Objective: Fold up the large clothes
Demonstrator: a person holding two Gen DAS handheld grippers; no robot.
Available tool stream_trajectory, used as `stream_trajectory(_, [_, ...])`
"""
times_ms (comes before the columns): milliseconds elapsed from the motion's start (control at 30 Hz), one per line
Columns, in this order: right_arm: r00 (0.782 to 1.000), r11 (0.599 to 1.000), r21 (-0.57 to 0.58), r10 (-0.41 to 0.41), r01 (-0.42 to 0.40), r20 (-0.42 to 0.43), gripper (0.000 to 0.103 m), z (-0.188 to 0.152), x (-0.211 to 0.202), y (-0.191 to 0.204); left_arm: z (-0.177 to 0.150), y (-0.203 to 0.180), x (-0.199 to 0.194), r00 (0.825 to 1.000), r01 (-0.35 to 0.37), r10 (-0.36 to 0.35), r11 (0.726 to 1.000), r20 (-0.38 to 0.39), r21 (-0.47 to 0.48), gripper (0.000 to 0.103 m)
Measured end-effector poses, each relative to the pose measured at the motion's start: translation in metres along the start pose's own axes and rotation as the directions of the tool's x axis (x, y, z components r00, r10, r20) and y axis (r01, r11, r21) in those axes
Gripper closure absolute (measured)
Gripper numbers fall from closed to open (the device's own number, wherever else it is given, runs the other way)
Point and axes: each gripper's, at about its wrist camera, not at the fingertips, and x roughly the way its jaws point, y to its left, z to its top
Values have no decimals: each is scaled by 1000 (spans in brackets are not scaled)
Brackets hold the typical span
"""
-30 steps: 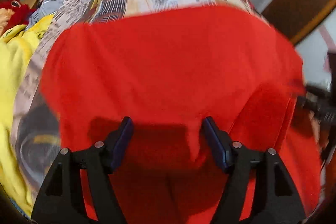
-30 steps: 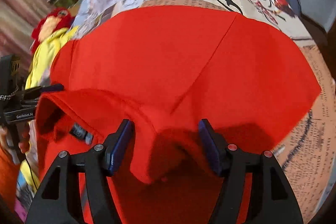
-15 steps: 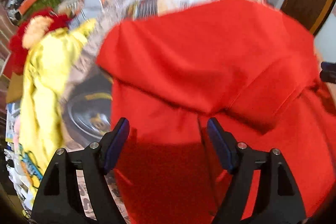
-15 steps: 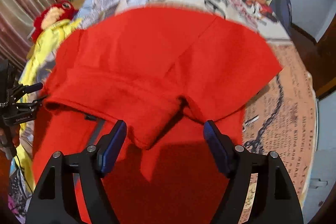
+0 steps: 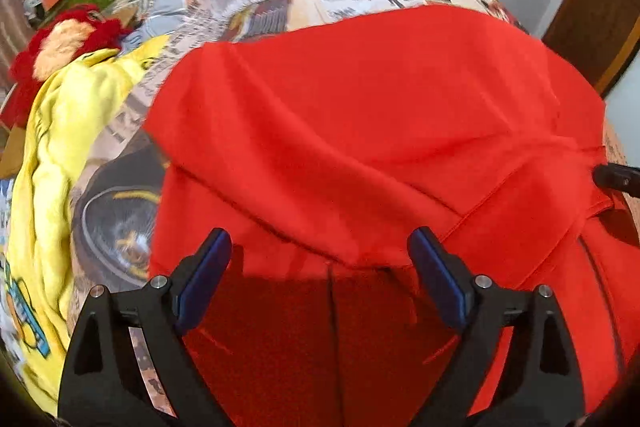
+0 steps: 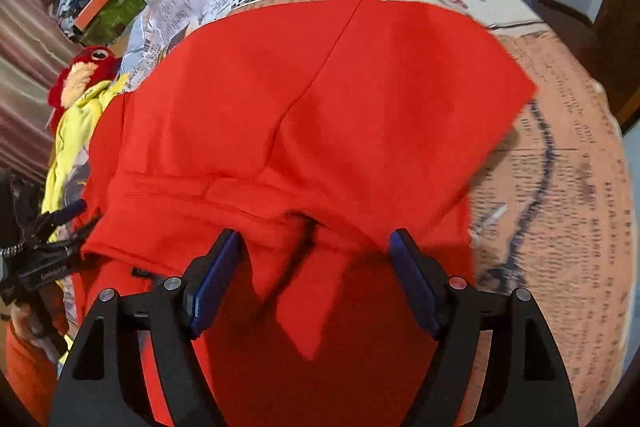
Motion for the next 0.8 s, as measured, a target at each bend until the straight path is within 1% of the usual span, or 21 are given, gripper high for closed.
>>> stream_trajectory(33, [1000,1000,-13,-29,29,2,29,-3,-3,-1,-3,4,0,1000,-5,5,1000,-10,-5,11])
stream_trajectory(100, [997,996,-34,-82,83,12,29,-13,-11,-3,-7,16,-4,997,-61,61,998,-37,-15,12])
stream_trajectory(133, [995,995,-37,-97,98,12,29,-18,-14,-6,-11,19,-7,996,-76,75,997,-46,-14,12])
stream_trajectory(167, [995,994,-36,-103,104,14,29,-21,-19,-9,-17,26,-12,995,-92,91,996,-51,-20,12])
stream_trajectory(233, [995,995,-21,-95,96,31,29,-31,-32,-16,-27,38,-24,994,-99,97,994,-43,-40,12])
stream_trajectory(333, [992,994,3,-112,112,63,29,-42,-51,-24,-39,58,-48,994,-111,110,991,-18,-74,12])
stream_trajectory(433, [990,994,31,-103,100,97,29,-50,-69,-30,-49,77,-75,992,-120,122,986,10,-115,12])
stream_trajectory(533, [991,996,72,-70,61,118,29,-60,-81,-37,-60,98,-92,995,-92,96,982,17,-166,12])
stream_trajectory(633, [993,993,115,-29,16,113,29,-72,-84,-42,-77,114,-96,999,-44,43,975,-9,-216,12])
stream_trajectory(733, [997,988,152,13,-25,80,29,-83,-79,-48,-97,124,-91,999,4,-18,963,-51,-269,12])
stream_trajectory(800, [998,985,168,34,-43,55,29,-90,-74,-50,-113,127,-84,993,64,-92,950,-78,-305,12])
